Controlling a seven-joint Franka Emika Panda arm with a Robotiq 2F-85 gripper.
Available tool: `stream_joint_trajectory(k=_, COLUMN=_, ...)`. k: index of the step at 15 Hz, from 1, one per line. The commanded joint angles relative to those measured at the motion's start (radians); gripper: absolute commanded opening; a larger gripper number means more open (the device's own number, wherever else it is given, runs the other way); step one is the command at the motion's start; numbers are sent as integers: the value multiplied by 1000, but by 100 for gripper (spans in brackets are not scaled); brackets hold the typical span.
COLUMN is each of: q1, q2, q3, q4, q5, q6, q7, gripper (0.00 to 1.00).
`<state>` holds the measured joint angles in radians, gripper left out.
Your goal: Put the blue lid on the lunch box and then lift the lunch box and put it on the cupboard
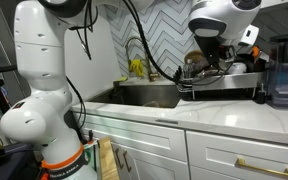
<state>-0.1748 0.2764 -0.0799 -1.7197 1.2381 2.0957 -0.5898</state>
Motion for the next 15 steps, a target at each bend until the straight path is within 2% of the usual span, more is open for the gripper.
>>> stream_joint_trajectory(k=1, q1=21, q2=19, q3=-10, q4=27, q5=-68, q6=41, q7=7, gripper=2)
stream_joint_trajectory(k=6, q1=31, q2=22, q3=-4, q4=51, q5=-172, q6=83, q7=24, gripper=4)
stream_joint_trajectory(k=7, q1=33, q2=23, q3=-3, q4=54, q5=-188, q6=91, q7=28, gripper=8)
stream_joint_trajectory(k=8, q1=35, q2=25, q3=0, q4=54, q5=-200, q6=99, q7=31, gripper=23)
stream_joint_trajectory(k=12, q1=36, q2=31, q3=8, q4=56, q5=-234, q6=118, q7=35, gripper=51)
stream_joint_trajectory(k=13, q1=35, q2=35, q3=12, q4=58, q5=-239, q6=123, q7=35, gripper=57)
stream_joint_trajectory(k=15, q1=32, q2=42, q3=20, q4=61, q5=-235, q6=123, q7=32, gripper=60)
